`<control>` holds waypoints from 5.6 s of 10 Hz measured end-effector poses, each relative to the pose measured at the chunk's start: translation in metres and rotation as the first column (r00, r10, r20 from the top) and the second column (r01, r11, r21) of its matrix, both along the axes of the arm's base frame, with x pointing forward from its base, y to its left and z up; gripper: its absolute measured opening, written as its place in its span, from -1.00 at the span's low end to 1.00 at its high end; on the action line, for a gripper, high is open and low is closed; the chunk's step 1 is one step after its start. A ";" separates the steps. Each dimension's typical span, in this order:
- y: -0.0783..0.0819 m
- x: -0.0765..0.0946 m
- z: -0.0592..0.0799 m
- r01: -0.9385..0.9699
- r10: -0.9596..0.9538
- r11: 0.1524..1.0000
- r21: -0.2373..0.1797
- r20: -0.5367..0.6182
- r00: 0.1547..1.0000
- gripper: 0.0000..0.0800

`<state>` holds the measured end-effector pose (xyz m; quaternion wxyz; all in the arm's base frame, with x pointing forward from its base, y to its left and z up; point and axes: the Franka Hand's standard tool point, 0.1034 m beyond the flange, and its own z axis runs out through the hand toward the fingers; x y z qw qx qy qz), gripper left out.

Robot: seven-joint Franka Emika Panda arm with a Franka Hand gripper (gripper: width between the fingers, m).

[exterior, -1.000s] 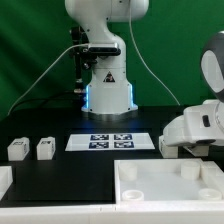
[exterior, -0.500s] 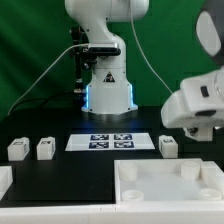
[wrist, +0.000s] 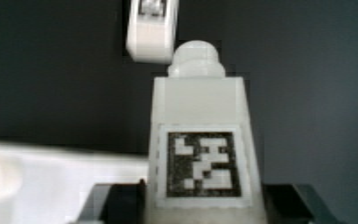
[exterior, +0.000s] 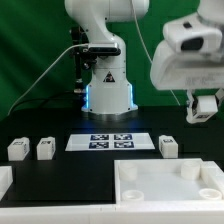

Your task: Assemble one leg

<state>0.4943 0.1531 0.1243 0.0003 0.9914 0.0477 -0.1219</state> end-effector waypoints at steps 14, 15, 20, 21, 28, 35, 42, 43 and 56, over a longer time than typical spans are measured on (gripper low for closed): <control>-0.047 0.066 0.036 -0.240 0.163 0.970 0.029 0.653 0.740 -0.26; -0.037 0.081 0.031 -0.239 0.150 0.970 0.045 0.662 0.734 -0.26; -0.021 0.119 0.019 -0.254 0.143 0.967 0.036 0.746 0.650 -0.26; -0.022 0.119 0.018 -0.252 0.142 0.967 0.036 0.746 0.651 -0.26; -0.042 0.129 -0.013 -0.244 0.147 0.969 0.029 0.726 0.671 -0.26; -0.038 0.128 -0.032 -0.246 0.145 0.969 0.035 0.724 0.675 -0.26; -0.036 0.127 -0.043 -0.241 0.134 0.970 0.031 0.758 0.638 -0.26; -0.035 0.128 -0.043 -0.242 0.136 0.970 0.034 0.748 0.649 -0.26; -0.039 0.129 -0.043 -0.239 0.134 0.971 0.033 0.749 0.649 0.57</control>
Offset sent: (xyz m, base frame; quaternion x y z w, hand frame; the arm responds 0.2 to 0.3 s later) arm 0.0000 0.0000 0.0000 0.0000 0.1790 0.0000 0.9838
